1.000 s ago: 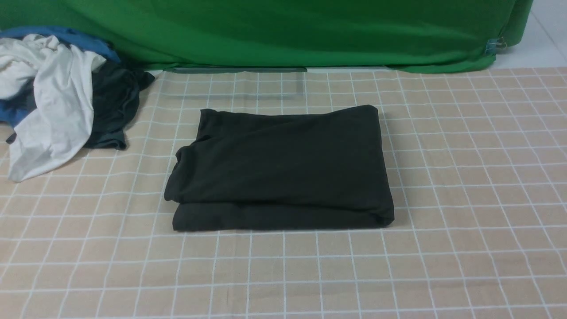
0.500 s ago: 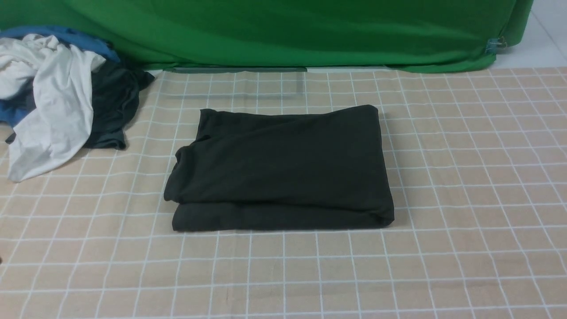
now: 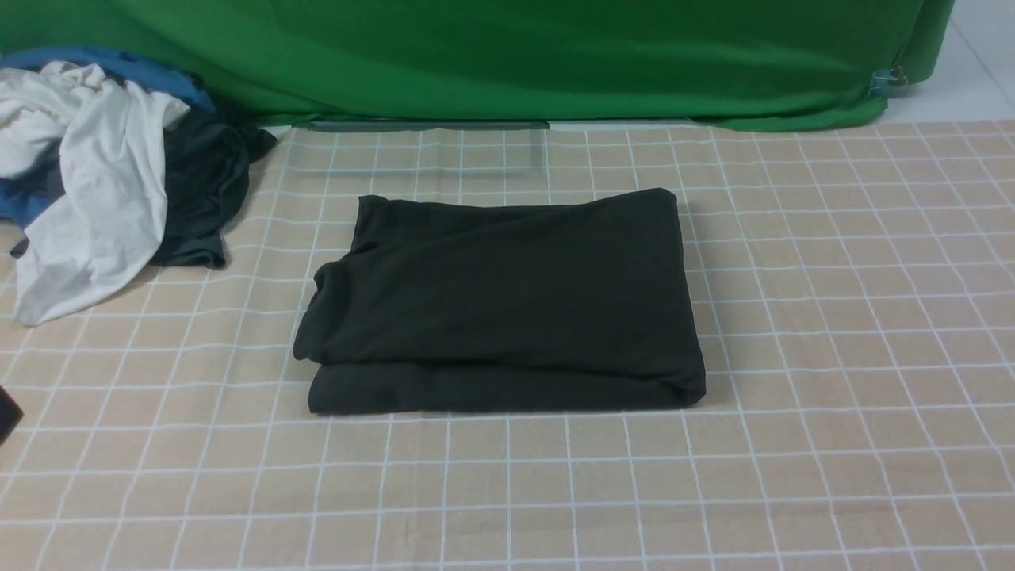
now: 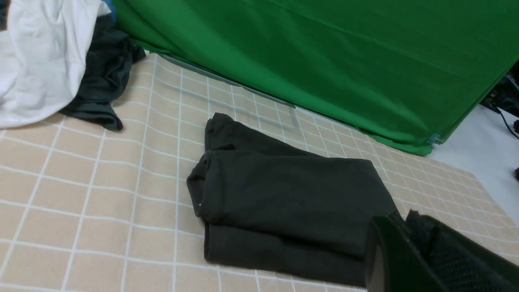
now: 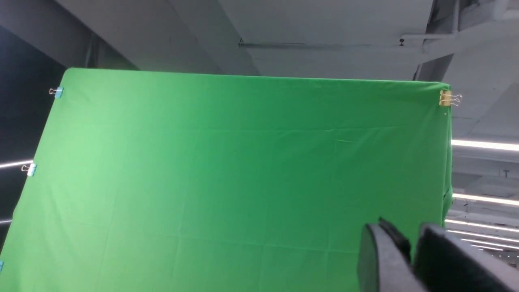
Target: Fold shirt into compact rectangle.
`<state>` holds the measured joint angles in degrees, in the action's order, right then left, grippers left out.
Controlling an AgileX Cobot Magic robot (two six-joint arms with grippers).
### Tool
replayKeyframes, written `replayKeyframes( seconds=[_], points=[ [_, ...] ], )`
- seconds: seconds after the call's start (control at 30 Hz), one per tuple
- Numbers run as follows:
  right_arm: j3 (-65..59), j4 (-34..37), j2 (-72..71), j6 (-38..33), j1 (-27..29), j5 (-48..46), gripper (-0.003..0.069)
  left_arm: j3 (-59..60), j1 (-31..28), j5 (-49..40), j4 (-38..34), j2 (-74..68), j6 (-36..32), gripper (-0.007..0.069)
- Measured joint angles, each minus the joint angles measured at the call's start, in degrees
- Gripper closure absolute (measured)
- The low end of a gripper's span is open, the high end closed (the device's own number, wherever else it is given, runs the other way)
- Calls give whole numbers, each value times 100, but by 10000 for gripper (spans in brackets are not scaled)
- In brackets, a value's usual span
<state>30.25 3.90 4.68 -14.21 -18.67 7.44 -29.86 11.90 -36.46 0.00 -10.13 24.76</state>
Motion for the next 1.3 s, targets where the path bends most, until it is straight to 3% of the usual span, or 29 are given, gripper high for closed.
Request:
replayKeyframes(
  seconds=[0.5, 0.73, 0.9, 1.1, 1.3],
  points=[
    [0, 0, 0, 0, 0, -1, 445, 5, 0, 14, 80, 0, -12, 578],
    [0, 0, 0, 0, 0, -6, 426, 942, -500, 1781, -78, 556, -356, 578],
    [0, 0, 0, 0, 0, -6, 424, 2607, -1228, 3086, -189, 992, -452, 578],
    [-17, 0, 0, -6, 0, -8, 424, 3026, -1291, 2348, 105, 1013, -446, 578],
    [-22, 0, 0, -2, 0, -25, 424, 3034, -1291, 2361, 110, 1015, -446, 578]
  ],
)
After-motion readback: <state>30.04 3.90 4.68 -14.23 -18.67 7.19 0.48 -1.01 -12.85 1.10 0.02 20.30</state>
